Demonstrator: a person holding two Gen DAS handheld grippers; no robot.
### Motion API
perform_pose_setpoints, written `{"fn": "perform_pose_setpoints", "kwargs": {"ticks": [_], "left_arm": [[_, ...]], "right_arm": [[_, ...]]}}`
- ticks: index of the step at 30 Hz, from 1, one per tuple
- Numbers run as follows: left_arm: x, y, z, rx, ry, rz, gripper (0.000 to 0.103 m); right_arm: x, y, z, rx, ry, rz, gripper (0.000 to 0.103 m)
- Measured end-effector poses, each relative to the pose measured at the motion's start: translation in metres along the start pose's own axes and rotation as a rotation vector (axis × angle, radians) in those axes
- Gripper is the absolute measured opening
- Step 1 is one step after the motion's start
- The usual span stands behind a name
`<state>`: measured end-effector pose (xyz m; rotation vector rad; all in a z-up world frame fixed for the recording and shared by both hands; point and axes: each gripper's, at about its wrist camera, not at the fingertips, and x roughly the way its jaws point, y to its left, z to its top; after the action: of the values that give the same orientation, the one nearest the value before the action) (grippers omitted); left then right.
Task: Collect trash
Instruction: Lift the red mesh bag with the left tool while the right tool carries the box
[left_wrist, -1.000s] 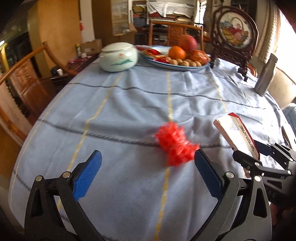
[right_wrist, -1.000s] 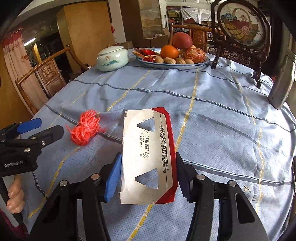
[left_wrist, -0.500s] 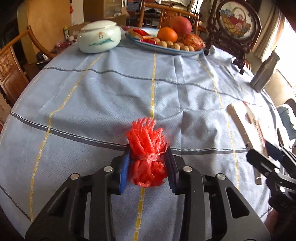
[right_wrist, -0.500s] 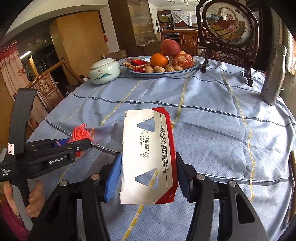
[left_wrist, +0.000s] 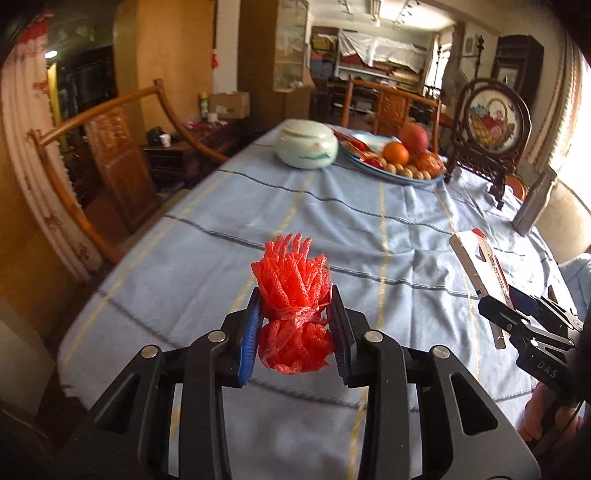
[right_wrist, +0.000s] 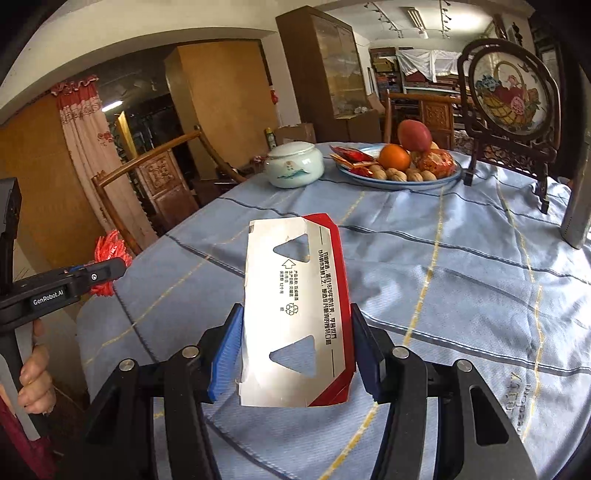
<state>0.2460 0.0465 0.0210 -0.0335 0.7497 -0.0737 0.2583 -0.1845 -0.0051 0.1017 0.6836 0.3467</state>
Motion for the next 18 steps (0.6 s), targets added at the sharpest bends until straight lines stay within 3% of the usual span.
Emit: {"fn": "perform_pose_setpoints", "kwargs": {"ticks": [10,18], "left_arm": [[-0.101,0.067,-0.056,-0.120,-0.111,0.133,0.035],[-0.136,0.152,-0.137,-0.303,-0.034,0.285,0.035]], "right_arm": [[-0.037,0.104,-0.016,-0.128,-0.058,0.200,0.056],[-0.029,0.193,-0.040,-0.237,0.008,0.365,0.056]]}}
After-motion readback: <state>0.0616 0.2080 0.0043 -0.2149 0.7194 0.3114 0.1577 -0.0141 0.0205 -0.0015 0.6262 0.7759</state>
